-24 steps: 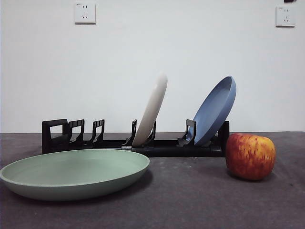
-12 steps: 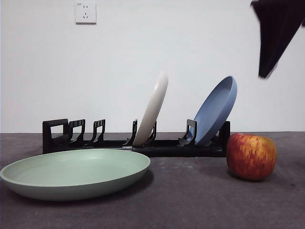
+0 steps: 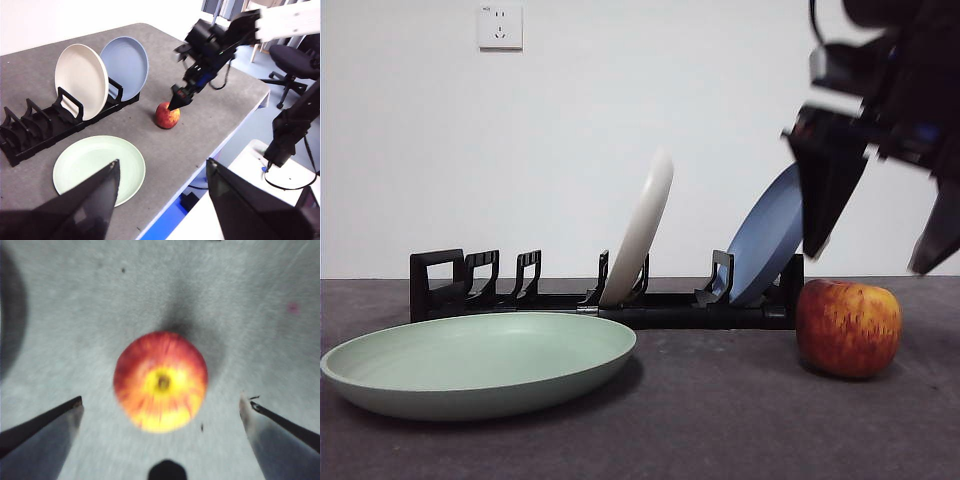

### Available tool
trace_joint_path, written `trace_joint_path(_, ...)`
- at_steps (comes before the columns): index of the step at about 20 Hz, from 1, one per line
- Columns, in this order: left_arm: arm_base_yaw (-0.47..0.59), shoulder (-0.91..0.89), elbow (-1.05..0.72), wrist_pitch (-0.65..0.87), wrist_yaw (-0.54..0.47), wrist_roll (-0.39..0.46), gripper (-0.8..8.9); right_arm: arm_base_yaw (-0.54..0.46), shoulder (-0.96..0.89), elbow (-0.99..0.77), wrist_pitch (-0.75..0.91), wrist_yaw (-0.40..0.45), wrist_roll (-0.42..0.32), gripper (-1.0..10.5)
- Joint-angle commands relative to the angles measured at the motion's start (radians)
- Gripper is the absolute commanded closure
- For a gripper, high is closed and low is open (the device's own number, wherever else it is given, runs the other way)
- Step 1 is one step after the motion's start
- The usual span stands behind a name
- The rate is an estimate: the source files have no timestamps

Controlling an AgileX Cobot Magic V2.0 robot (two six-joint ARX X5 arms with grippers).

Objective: Take the green plate from the plate rack,put the plate on the table,take the apple from the table,put the apple in the plate

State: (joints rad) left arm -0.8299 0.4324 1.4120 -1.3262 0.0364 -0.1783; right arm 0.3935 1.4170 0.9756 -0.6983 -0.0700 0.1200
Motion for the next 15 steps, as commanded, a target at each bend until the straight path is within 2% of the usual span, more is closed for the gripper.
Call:
trace_joint_path(1, -0.006, -0.01, -0.005, 0.0, -0.003, -0.021, 5.22, 0.002, 0.061, -0.011, 0.043, 0.003, 0.008, 4.0)
trace_joint_path(6, -0.02, -0.01, -0.006, 0.0, -0.016, -0.021, 5.22, 0.002, 0.161, -0.011, 0.071, 0.003, 0.01, 4.2)
trace_joint_path(7, -0.021, -0.01, -0.006, 0.0, -0.031, -0.023, 5.22, 0.002, 0.171, -0.011, 0.07, 0.003, 0.014, 4.6)
trace_joint_path(10, -0.022, -0.009, -0.006, 0.0, -0.062, -0.024, 5.22, 0.006, 0.169, -0.007, 0.069, 0.003, 0.019, 8.8)
trace_joint_path(11, -0.023, -0.009, -0.006, 0.0, -0.063, -0.024, 5.22, 0.006, 0.169, -0.001, 0.064, 0.003, 0.019, 9.7)
trace_joint_path(15, -0.03, -0.009, -0.006, 0.0, -0.063, -0.028, 5.23, 0.016, 0.168, 0.071, -0.035, -0.019, 0.019, 9.6)
